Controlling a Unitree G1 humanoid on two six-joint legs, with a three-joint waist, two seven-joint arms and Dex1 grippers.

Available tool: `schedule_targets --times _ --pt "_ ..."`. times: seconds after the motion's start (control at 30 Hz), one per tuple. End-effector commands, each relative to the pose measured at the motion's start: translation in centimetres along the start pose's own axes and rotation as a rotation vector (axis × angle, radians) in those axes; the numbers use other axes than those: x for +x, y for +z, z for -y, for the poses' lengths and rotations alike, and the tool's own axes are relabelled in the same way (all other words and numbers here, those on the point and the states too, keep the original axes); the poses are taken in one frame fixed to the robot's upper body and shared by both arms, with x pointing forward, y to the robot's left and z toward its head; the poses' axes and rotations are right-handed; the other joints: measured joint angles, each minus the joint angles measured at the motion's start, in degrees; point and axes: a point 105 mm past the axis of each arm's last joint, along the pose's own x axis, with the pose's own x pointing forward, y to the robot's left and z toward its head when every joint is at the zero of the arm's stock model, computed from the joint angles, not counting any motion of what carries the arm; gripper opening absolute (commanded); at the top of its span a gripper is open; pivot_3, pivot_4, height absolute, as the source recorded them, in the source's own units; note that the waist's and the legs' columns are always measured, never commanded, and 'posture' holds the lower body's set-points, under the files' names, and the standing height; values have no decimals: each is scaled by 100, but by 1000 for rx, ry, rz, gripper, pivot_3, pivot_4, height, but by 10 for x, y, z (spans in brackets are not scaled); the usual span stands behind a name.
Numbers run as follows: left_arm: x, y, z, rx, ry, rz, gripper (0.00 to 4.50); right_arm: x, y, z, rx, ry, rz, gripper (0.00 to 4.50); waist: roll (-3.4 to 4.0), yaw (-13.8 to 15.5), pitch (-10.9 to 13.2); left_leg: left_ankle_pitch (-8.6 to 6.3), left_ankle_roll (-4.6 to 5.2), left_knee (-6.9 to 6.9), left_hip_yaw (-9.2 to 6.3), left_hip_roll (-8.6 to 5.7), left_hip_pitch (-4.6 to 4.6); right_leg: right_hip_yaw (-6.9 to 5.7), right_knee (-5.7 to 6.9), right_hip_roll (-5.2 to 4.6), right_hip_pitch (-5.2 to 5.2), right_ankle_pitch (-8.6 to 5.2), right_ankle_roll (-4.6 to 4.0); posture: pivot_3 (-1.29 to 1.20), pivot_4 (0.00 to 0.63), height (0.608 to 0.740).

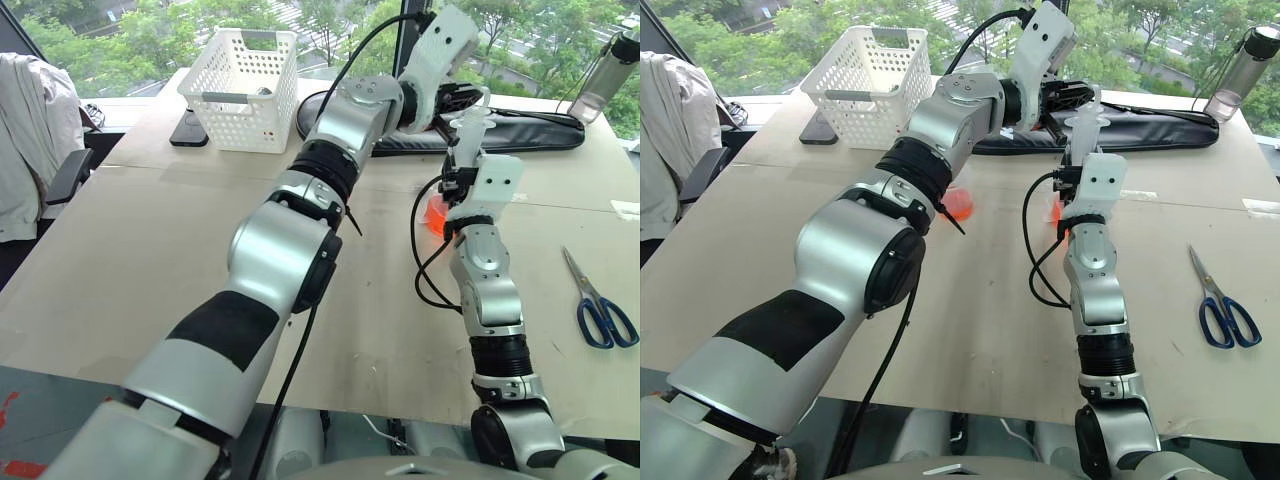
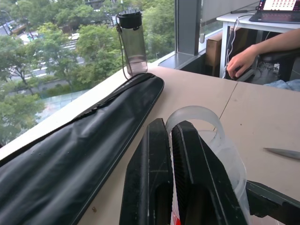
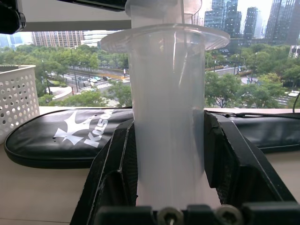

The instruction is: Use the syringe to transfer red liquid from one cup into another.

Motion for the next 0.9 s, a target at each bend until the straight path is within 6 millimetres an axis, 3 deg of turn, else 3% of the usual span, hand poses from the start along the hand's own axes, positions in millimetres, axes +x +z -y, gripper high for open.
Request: schedule_targets --times 0.03,0.9 --pt "-8 56 -11 103 60 142 0 -4 3 0 10 -3 11 1493 0 0 0 0 0 0 0 0 0 0 0 0 0 0 0 0 150 724" --pt "-6 50 -9 98 44 129 0 -2 8 2 16 -11 34 1493 0 0 0 0 0 0 0 0 0 0 1 0 0 0 0 0 150 724"
